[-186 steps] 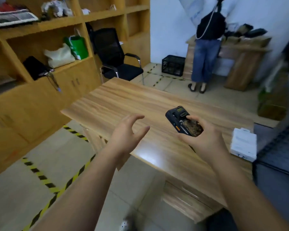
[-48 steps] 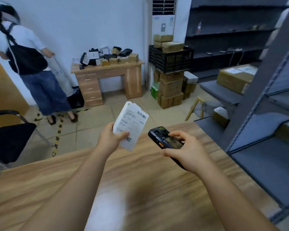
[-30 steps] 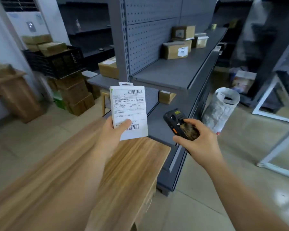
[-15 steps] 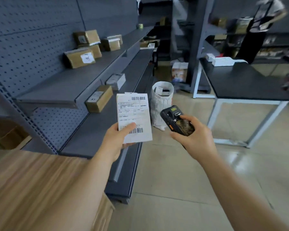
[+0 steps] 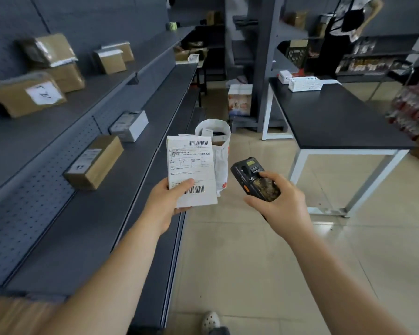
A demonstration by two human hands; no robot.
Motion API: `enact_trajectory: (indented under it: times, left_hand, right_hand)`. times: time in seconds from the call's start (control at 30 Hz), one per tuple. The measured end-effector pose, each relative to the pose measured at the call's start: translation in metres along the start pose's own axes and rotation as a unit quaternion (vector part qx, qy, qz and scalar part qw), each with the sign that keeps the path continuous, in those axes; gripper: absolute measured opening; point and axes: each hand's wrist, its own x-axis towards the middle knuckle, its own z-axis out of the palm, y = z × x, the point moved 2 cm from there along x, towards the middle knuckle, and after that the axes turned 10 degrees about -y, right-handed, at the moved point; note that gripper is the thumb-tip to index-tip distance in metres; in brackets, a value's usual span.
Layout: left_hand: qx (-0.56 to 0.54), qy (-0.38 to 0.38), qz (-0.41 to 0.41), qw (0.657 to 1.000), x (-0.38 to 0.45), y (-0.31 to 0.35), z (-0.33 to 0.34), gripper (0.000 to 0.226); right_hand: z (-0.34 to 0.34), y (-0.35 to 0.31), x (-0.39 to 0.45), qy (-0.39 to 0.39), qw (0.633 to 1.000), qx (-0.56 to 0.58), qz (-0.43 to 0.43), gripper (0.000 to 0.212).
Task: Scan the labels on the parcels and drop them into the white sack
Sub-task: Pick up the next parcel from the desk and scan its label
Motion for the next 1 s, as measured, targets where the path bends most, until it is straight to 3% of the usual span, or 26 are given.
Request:
enact_trajectory:
  times: [0.47, 0.73, 1.0]
  left_hand:
    - [-0.017, -0.053, 0.019, 0.998, 0.278, 0.072, -0.018, 0.024]
    - [-0.018, -0.003, -0.018, 1.0, 0.373, 0.054, -0.036, 0.024]
    - [-0.006, 0.035, -0.02, 0.999, 0.52, 0.075, -0.019, 0.018]
  right_hand:
    - [0.025, -0.007, 0.257, 0.031, 0.998, -0.063, -0.001, 0.057]
    - [0.046, 0.035, 0.374, -0.004, 0.998, -0.06, 0.01, 0.056]
    - [0.038, 0.076, 0.529, -0.029, 0.998, -0.048, -0.002, 0.057]
